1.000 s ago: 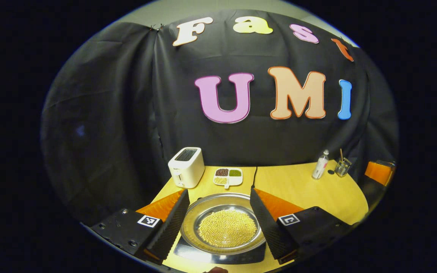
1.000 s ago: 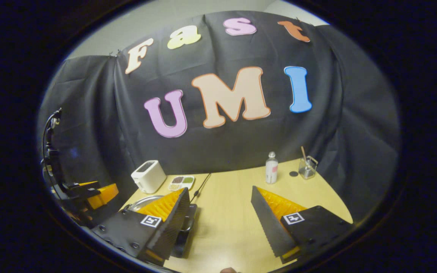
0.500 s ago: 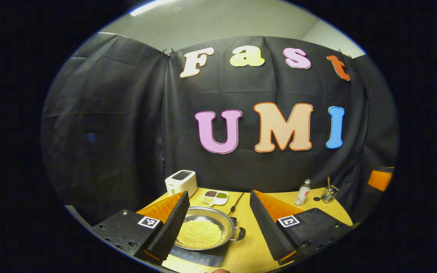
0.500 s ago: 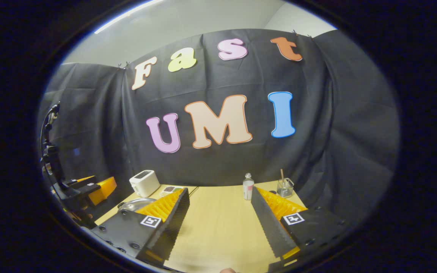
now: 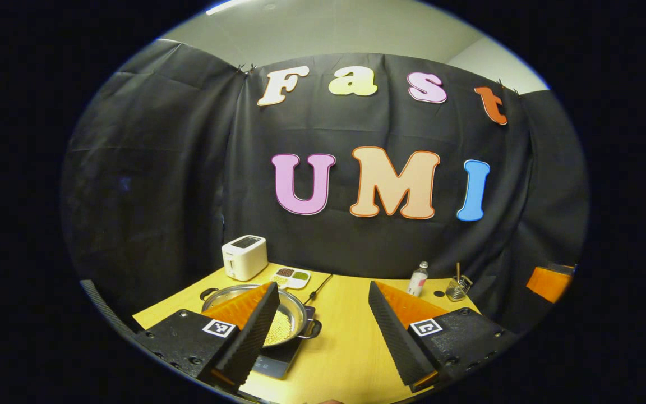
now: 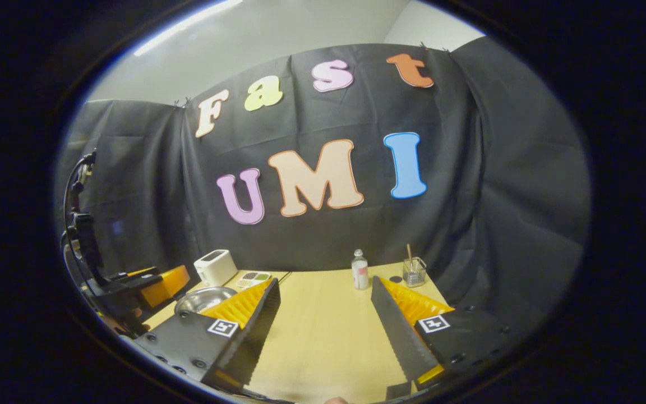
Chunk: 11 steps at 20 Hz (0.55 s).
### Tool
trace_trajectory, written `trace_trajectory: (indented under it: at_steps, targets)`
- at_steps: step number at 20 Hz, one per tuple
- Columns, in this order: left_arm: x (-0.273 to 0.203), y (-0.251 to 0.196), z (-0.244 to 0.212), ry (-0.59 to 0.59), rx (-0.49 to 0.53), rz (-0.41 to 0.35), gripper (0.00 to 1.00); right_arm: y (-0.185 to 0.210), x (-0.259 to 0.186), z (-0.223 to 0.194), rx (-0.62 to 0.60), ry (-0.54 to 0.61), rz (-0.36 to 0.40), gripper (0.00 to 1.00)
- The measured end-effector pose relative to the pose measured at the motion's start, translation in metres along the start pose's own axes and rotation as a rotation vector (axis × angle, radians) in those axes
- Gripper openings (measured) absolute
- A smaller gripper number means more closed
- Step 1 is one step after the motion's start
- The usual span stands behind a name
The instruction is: First push the handle of the pot to place it horizontally, then grasp the pot with both hands and set it on the induction cooktop.
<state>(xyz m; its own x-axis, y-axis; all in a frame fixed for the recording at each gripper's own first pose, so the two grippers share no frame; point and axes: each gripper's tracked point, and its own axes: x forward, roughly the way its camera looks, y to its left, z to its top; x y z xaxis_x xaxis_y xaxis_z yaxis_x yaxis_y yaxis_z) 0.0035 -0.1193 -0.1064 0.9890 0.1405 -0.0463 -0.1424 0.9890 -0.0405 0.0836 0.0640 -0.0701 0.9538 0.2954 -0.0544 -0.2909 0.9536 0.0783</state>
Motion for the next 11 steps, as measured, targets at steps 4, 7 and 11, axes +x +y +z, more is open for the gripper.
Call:
trace_trajectory:
  at_steps: [4, 7, 11]
  targets:
    - [0.004, 0.004, 0.005, -0.007, 0.041, 0.028, 0.96, -0.003, -0.008, 0.0, 0.007, -0.015, -0.001, 1.0]
    - [0.005, 0.002, 0.007, -0.01, 0.054, 0.036, 0.98, -0.009, -0.009, 0.002, 0.0, -0.03, -0.012, 0.93]
    - [0.007, 0.0, 0.009, -0.013, 0.078, 0.042, 0.98, -0.009, -0.012, 0.004, 0.034, -0.044, 0.009, 1.0]
